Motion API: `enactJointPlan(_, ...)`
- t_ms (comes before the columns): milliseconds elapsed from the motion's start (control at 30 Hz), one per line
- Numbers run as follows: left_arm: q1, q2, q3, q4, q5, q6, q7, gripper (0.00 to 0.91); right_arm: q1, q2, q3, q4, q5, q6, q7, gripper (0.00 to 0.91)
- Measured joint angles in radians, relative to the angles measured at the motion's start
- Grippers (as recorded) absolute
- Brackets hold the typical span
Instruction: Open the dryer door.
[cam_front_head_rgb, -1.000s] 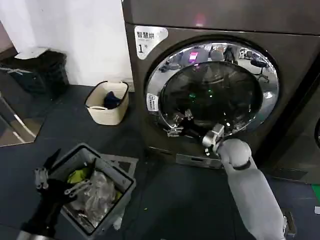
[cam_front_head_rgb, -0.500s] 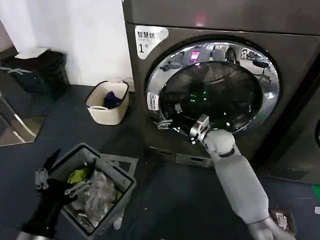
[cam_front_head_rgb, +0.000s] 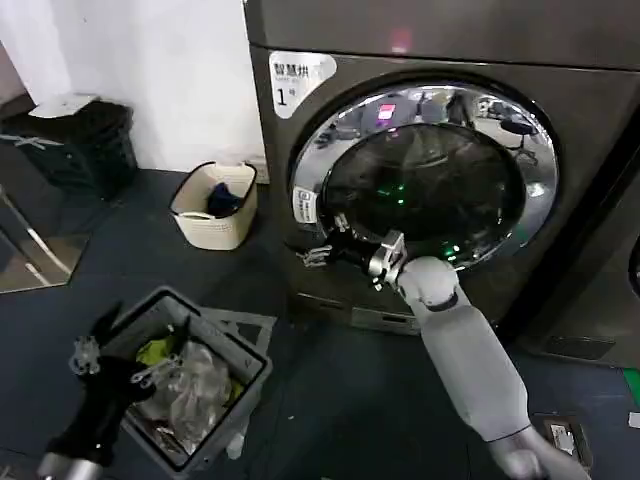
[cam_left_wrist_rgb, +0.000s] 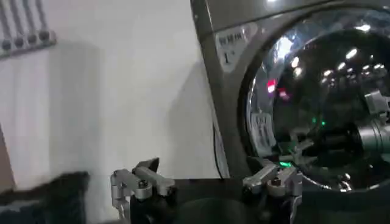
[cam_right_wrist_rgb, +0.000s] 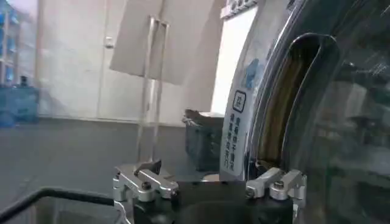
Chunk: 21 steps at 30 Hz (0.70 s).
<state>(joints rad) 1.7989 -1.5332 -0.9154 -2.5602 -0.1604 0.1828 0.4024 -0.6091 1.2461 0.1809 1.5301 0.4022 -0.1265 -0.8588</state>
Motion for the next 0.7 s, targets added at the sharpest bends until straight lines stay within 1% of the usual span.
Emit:
enactJointPlan(100,-0.033,0.021,-0.002,0.033,-0.072,-0.024,0.01,0.907,-0.022,-0.035,0.014,0.028,0.041,0.002,-0.047,0.907)
enactJointPlan(233,-0.089,0.057,0.015,0.096,-0.12,-0.112,-0.021,0.907,-0.067,-0.08,0.038,0.072,0.082,0.004,-0.12,0.907)
enactJointPlan(433,-0.171,0.104,0.058,0.192,-0.254,-0.129,-0.067,0.907,-0.146,-0.137,0.056,0.143,0.117,0.019,-0.193,0.907)
enactJointPlan(700,-0.296,0.222,0.129,0.317,-0.337,-0.12,-0.06,0.907,-0.234,-0.203,0.097,0.227,0.205,0.022,-0.26,0.907)
